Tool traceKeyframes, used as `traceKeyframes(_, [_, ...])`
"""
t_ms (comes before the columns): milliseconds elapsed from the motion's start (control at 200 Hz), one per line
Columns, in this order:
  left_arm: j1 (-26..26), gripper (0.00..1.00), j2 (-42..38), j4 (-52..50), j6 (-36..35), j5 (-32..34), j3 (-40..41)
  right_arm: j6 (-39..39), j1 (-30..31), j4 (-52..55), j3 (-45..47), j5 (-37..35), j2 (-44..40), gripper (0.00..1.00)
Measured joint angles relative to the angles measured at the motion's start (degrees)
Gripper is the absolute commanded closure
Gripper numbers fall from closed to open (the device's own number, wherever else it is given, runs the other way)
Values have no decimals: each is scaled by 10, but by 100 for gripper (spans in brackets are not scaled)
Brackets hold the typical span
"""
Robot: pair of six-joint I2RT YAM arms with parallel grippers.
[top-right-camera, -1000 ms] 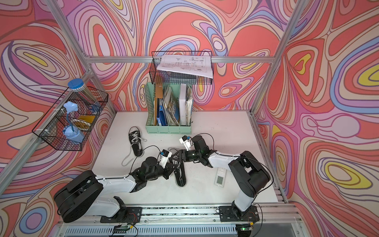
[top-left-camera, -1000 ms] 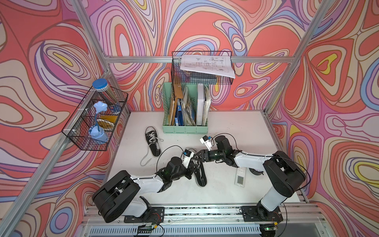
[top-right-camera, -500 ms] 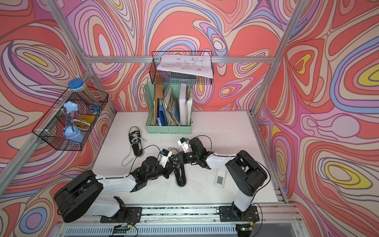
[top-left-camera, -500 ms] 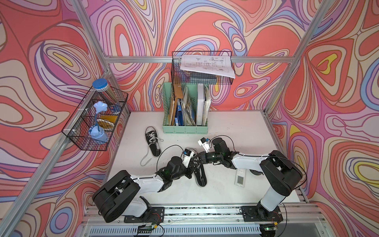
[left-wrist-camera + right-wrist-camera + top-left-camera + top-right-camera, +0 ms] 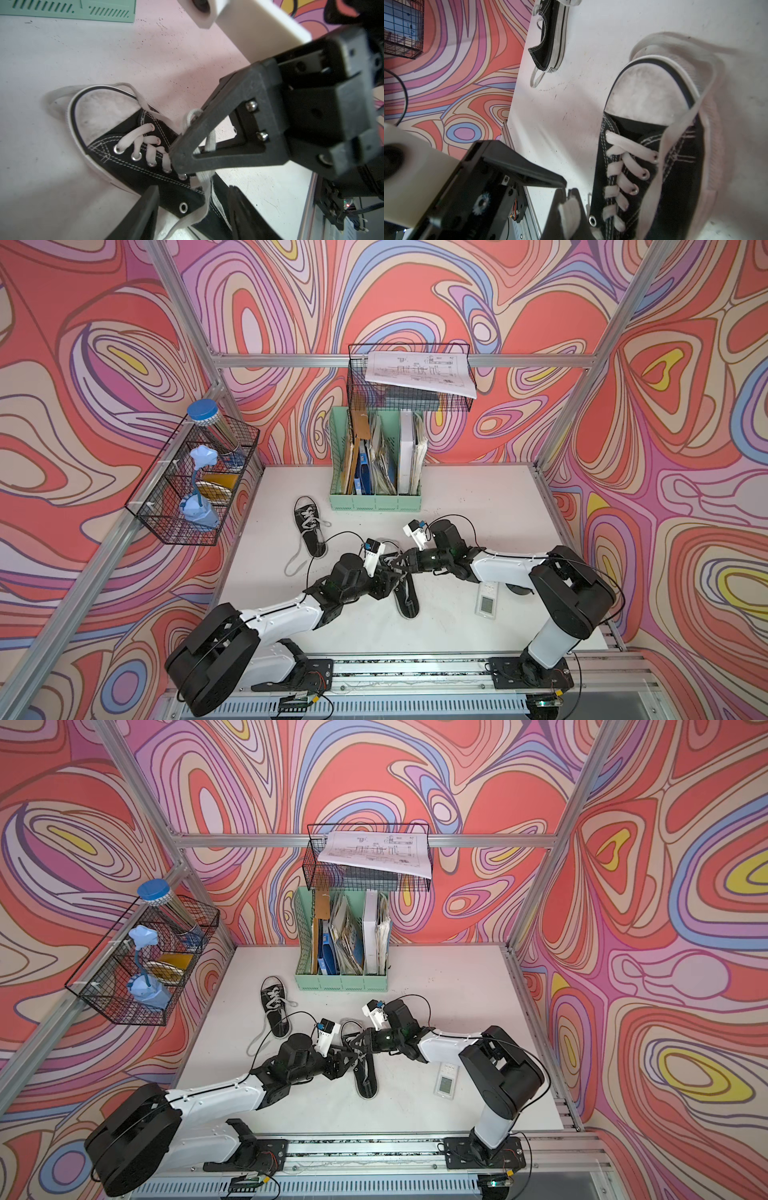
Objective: Tie the shoes
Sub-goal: Wrap the shoelace around the shoelace.
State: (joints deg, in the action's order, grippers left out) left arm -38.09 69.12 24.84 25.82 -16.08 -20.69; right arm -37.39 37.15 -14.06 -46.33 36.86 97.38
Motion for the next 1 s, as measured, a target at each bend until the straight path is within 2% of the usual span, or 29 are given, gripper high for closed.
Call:
traceKeyframes(90, [33, 36, -29, -32, 20, -3, -3, 1, -2, 3, 0, -3, -1, 100])
traceKeyframes(200, [74, 36, -24, -80, 46, -2, -28, 1, -3, 4, 0, -6, -2, 100])
traceKeyframes(290, [101, 36, 4, -115, 60, 3, -64, 2, -3, 4, 0, -9, -2, 100])
traceKeyframes(411, [123, 35, 82, -152, 61, 10, -141, 3, -3, 4, 0, -12, -2, 100])
traceKeyframes(711, [125, 34, 245, -254, 2, 18, -309, 7, -4, 4, 0, -15, -2, 100])
traceKeyframes(1001, [96, 31, 310, -378, -68, 67, -429, 14, -4, 3, 2, -26, -17, 100])
